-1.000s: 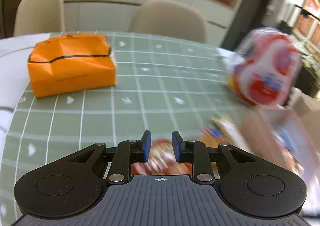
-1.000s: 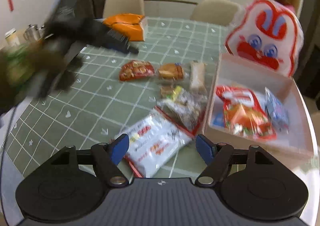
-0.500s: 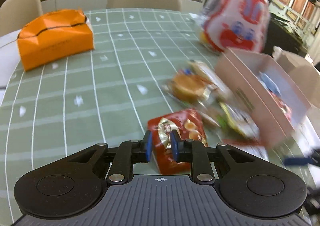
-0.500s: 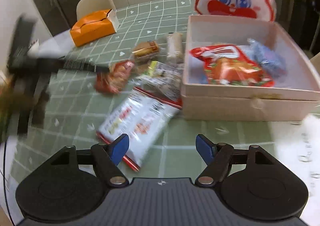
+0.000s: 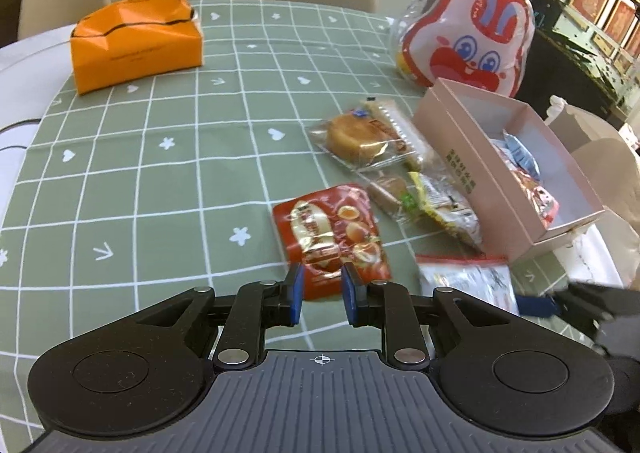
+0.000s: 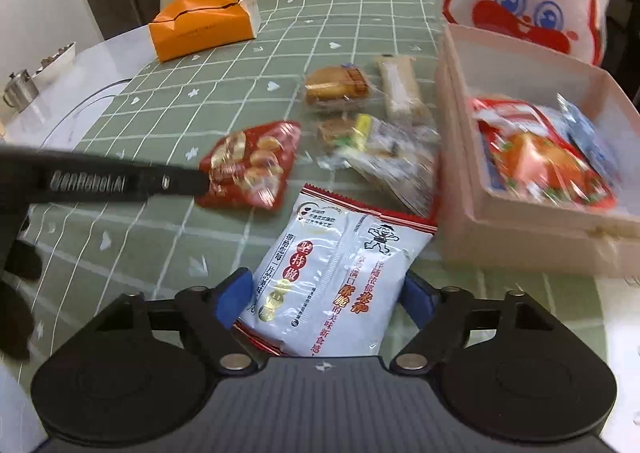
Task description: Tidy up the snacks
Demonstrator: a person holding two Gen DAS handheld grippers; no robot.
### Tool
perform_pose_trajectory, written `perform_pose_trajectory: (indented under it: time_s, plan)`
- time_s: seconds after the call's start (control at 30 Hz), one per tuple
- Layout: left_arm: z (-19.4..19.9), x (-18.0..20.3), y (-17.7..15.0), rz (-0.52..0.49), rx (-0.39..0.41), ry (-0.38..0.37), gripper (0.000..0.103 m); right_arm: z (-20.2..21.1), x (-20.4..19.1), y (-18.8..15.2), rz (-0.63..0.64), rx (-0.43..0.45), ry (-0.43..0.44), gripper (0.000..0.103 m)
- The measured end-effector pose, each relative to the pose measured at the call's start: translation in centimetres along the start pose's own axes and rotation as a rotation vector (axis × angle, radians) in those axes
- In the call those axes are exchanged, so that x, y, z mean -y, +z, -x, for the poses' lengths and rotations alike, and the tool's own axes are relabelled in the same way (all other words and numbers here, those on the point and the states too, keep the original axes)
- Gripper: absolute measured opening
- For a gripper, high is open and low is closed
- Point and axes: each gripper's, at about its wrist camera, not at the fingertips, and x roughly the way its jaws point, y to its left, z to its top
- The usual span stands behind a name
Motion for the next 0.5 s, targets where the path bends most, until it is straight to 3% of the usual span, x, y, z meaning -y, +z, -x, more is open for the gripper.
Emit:
perform_pose_trajectory:
  time_s: [0.07,0.17,0.27,0.37,0.43,0.5]
  plan:
    - [0.2,0.2,0.4,0.030,0.014,-0.011,0.024,1.3,1.1,-1.2,0.017,-0.005,0.034,0.074]
    - [0.1,0.4,1.7,0.091,0.057,0.007,0.024,3.5,2.4,-3.1,0.076,0.021,-0.058,0.074]
    - [-1.2,1.7,3.5,0.058,0.061,0.029,0.024,5.4,4.6,-4.5,0.077,0.056,-0.123,0.074]
    - [-3.8,3.3,4.7,-0.054,0.020,0.118,0.029,6.1,7.0,-5.7,0.063,0.086,-0.194,0.074]
    - [-5.0,3.0,5.0,-0.042,0.002,0.181,0.029,6.2,8.4,-6.3,0.057,0.098,-0.240,0.074]
    - [-5.5,2.2,4.9,0.011,-0.001,0.203,0.029,6.5,10.0,-6.8,0.022,0.120,-0.229,0.074]
